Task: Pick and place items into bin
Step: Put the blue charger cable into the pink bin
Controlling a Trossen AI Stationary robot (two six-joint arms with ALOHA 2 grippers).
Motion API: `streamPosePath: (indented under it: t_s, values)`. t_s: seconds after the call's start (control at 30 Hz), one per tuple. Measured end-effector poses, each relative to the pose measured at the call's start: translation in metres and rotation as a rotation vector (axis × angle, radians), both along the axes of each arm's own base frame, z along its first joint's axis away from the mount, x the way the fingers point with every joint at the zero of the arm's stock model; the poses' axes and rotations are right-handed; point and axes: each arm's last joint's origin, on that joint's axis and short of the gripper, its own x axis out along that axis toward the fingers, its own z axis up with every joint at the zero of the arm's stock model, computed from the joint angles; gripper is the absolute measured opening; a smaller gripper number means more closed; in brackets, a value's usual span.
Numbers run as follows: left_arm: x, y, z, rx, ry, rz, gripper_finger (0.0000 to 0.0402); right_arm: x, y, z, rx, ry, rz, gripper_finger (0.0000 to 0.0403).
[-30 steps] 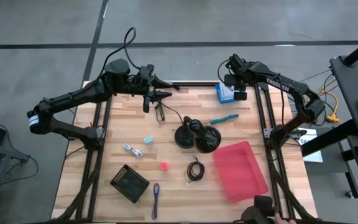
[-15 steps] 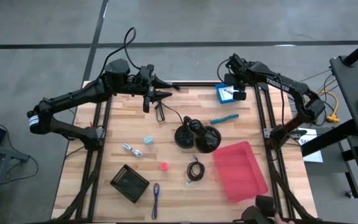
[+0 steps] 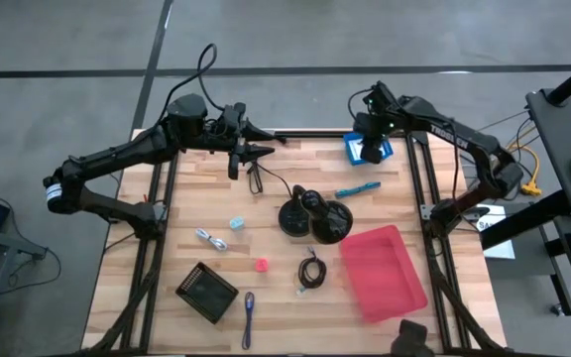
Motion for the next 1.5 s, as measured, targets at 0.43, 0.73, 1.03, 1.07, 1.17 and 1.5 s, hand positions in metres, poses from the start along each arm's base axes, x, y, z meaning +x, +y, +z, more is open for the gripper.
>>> streamPosePath:
  t_s: [0.43,0.73,1.03,1.07,1.17,1.5]
  values:
    - [0.0,0.0,0.0,0.0,0.002,0.0,0.0147,0.006,0.019,0.02,0.084,-0.146,0.048,0.0162]
    - [0.0,0.0,0.0,-0.001,0.004,0.0,0.0147,0.004,0.043,0.025,0.17,-0.098,0.042,0.0205]
    - [0.0,0.0,-0.001,-0.001,0.005,0.0,0.0147,0.013,0.064,0.018,0.223,-0.041,0.107,0.0201]
    - [0.0,0.0,-0.001,-0.001,0.005,0.0,0.0147,0.014,0.066,0.017,0.225,-0.037,0.115,0.0201]
    - [0.0,0.0,-0.001,-0.001,0.004,0.0,0.0147,0.016,0.07,0.015,0.235,-0.024,0.128,0.0201]
    - [0.0,0.0,-0.001,-0.001,0.005,0.0,0.0147,0.01,0.074,-0.001,0.287,0.039,0.122,0.0201]
